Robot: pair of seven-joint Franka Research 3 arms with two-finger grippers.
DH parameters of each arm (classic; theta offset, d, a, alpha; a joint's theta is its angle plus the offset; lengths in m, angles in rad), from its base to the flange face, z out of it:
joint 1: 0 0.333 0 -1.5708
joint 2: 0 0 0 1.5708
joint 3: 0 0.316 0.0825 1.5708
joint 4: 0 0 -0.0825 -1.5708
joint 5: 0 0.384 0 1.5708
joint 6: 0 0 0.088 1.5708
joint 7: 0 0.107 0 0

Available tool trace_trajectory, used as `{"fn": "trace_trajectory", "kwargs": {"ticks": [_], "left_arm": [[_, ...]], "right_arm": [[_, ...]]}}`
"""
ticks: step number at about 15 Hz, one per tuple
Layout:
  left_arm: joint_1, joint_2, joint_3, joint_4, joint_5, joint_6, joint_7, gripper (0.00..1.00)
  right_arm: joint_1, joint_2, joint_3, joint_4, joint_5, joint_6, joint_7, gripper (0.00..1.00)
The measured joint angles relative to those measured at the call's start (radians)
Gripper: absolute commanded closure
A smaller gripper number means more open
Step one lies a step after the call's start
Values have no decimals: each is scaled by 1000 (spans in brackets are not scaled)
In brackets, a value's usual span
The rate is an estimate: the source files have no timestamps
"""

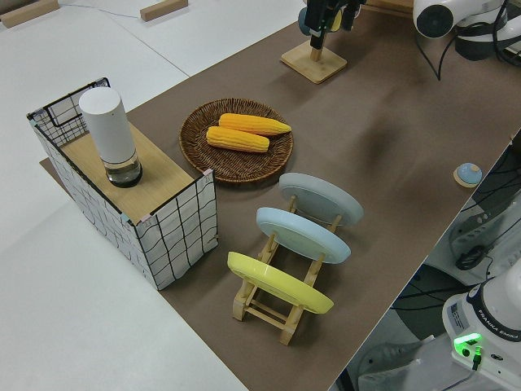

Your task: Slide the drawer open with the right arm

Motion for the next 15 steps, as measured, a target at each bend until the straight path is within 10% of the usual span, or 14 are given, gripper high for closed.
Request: {"fn": "trace_trajectory", "kwargs": {"ticks": [7,15], "left_arm": [[0,0,0,0,0,0,0,7],[0,0,0,0,0,0,0,7]], "right_arm": [[7,-36,-1,183,301,-9,5,17],[-182,-189,-4,233,672,78,-3,15]]}}
